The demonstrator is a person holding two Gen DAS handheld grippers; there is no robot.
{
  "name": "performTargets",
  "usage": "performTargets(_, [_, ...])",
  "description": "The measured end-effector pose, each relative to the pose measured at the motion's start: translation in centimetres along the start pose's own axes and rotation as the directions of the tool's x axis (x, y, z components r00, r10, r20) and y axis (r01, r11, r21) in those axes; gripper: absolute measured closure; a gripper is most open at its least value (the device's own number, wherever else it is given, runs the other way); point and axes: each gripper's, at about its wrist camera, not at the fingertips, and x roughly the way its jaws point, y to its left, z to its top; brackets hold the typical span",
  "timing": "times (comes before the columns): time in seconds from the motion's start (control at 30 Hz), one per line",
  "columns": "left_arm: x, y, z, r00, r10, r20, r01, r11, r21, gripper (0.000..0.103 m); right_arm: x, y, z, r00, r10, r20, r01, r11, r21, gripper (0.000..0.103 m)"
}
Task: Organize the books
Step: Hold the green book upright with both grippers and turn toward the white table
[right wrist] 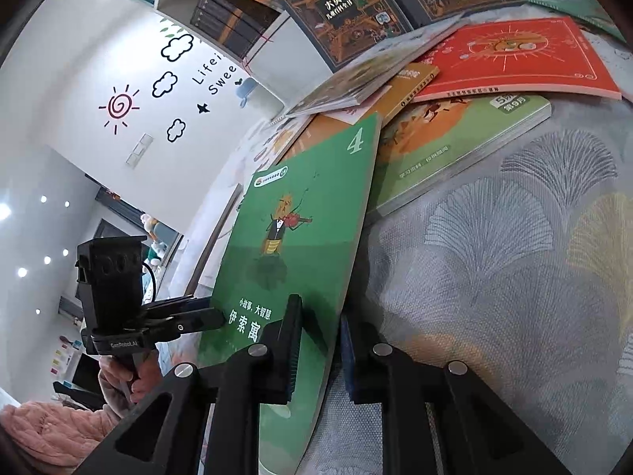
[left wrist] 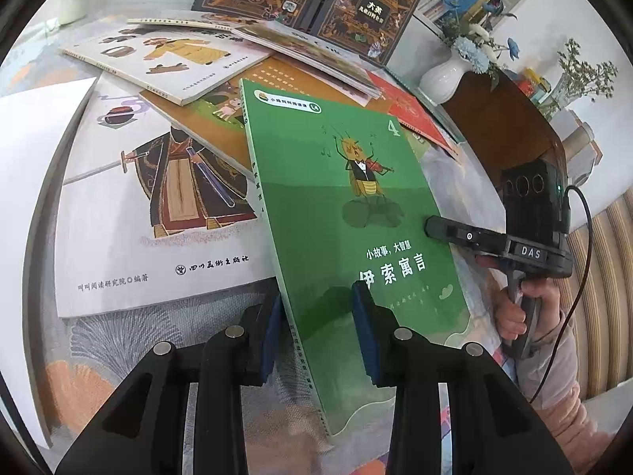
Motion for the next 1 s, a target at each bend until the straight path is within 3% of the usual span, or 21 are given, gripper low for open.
performTargets(0.33, [-0.2,-0.2,-0.5,0.998,0.034,0.049,-0.032,0.999,-0.035,0.069,0.4,0.8,0.2,0.999,-0.04,0.031,0.04,0.999,0.002,0.086])
performTargets(0.5, [-0.5,-0.4,-0.1,0.999,0.046,-0.013,-0.047,0.994,-0.1,0.072,0.1,2.7,0.6,0.994,-0.094,0.053,0.092,0.995,0.023,0.084])
performTargets(0.7, [-1.7,-0.2,-0.5,0.998,0.062,-0.027,-0.065,0.992,-0.105,0.072,-0.3,5.4,0.8,0.995,-0.083,0.058,0.083,0.996,-0.01,0.084])
performTargets(1.0, [-5.5,0.4,-0.1,0.993,0.096,0.062,-0.09,0.992,-0.091,0.071,0.3,10.8,1.5,0.992,-0.098,0.085,0.106,0.99,-0.091,0.083])
